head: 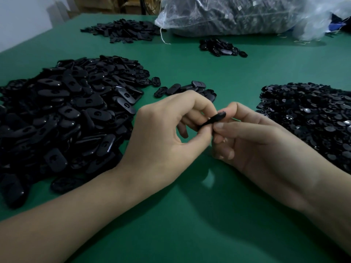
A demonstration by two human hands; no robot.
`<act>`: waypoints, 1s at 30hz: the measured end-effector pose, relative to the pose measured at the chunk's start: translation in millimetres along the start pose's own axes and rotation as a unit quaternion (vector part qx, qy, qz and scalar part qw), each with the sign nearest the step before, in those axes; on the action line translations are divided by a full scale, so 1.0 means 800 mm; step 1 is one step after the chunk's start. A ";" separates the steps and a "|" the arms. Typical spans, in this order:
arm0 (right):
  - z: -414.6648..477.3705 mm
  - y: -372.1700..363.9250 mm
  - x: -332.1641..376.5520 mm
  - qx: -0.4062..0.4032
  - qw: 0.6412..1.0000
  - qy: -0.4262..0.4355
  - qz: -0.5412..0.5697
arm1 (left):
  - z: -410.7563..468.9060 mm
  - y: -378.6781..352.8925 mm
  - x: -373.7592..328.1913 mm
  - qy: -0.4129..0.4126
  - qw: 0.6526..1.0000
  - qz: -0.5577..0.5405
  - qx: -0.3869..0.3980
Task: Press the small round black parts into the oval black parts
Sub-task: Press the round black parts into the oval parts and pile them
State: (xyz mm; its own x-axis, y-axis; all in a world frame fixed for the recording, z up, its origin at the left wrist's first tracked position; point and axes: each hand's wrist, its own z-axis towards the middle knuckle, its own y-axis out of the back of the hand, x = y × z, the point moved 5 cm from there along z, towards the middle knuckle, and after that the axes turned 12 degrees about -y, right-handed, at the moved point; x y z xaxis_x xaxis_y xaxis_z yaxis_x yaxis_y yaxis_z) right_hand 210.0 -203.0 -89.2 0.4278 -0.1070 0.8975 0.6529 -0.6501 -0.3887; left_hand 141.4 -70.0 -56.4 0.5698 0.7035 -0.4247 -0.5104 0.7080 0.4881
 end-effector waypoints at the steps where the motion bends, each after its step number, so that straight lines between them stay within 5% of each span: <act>1: -0.001 0.001 0.002 -0.008 1.000 0.012 -0.019 | 0.000 -0.001 0.003 0.024 0.999 -0.024 0.003; 14: -0.007 0.002 0.020 -0.106 0.952 0.136 -0.252 | -0.005 -0.013 0.030 0.167 0.969 -0.176 0.048; 30: -0.003 0.021 0.017 -0.174 0.954 0.107 -0.220 | 0.043 0.005 0.035 0.045 0.992 0.079 0.084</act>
State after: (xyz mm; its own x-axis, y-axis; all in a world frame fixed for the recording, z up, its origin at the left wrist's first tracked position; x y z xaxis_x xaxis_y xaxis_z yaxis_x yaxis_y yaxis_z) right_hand 225.4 -216.8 -82.9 -0.0014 0.1076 0.9942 0.4771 -0.8737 0.0952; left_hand 177.7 -49.6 -40.0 0.4272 0.8133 -0.3950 -0.4707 0.5730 0.6709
